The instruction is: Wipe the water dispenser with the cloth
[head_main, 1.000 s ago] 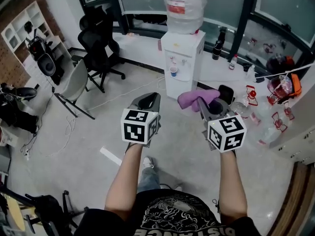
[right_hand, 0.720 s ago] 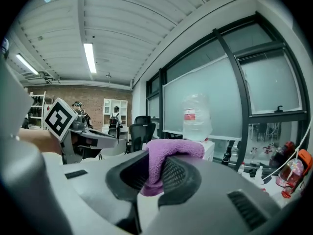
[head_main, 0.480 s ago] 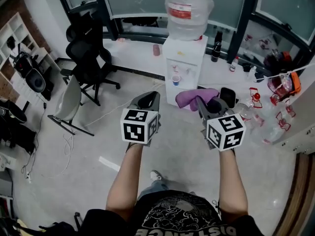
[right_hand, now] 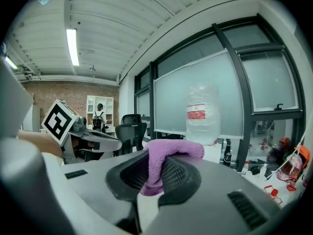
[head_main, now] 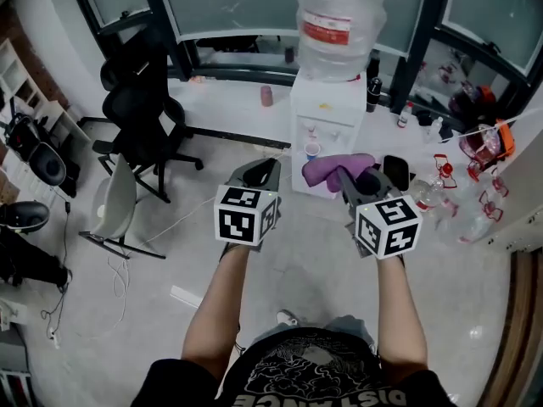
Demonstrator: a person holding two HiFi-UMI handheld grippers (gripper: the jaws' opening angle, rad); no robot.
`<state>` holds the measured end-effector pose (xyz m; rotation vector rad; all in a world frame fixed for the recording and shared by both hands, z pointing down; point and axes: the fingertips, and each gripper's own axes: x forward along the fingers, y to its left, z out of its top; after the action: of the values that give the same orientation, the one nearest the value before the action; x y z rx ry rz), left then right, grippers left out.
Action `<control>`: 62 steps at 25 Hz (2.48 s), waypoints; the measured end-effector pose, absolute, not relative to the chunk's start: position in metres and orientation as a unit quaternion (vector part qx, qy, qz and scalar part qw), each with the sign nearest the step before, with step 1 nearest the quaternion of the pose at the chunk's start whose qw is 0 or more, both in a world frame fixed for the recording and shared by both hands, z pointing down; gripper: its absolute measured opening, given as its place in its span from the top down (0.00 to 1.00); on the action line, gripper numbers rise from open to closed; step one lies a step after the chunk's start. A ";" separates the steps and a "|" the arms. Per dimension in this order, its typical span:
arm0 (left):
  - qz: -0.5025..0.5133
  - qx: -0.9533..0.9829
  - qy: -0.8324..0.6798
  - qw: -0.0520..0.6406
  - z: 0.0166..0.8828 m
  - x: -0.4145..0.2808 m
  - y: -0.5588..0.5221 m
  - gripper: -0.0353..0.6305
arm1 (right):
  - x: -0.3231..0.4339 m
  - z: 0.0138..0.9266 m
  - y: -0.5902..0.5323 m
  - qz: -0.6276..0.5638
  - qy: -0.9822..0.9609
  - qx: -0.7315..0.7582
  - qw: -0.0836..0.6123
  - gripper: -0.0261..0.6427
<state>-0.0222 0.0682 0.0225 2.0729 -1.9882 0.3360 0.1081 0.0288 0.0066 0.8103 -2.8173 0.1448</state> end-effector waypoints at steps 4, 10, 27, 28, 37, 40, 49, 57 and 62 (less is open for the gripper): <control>0.119 0.720 -0.672 0.127 0.028 -0.037 0.056 0.89 | 0.095 0.006 0.019 0.050 -0.951 0.288 0.100 0.89; 0.124 0.728 -0.661 0.133 0.042 -0.049 0.025 0.89 | 0.077 0.021 -0.007 0.056 -0.948 0.296 0.104 0.89; 0.156 0.729 -0.656 0.117 0.054 -0.099 -0.159 0.89 | 0.006 0.038 -0.190 0.086 -0.949 0.291 0.089 0.89; 0.157 0.728 -0.657 0.117 0.056 -0.101 -0.168 0.89 | 0.002 0.040 -0.199 0.090 -0.949 0.289 0.090 0.89; 0.184 0.743 -0.631 0.129 0.093 -0.123 -0.207 0.89 | -0.034 0.085 -0.234 0.134 -0.939 0.300 0.103 0.89; 0.186 0.752 -0.619 0.128 0.104 -0.137 -0.218 0.89 | -0.052 0.099 -0.244 0.147 -0.932 0.316 0.102 0.89; 0.184 0.787 -0.575 0.123 0.130 -0.186 -0.237 0.89 | -0.112 0.146 -0.259 0.229 -0.901 0.364 0.061 0.89; 0.176 0.807 -0.551 0.117 0.145 -0.203 -0.244 0.89 | -0.140 0.183 -0.273 0.267 -0.881 0.389 0.028 0.89; 0.173 0.817 -0.540 0.106 0.152 -0.195 -0.246 0.89 | -0.128 0.196 -0.284 0.271 -0.870 0.411 0.011 0.89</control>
<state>-0.1948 -0.2459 0.1515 2.4064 -1.5916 0.5093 -0.1276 -0.2838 0.1958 1.2834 -2.7141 0.8467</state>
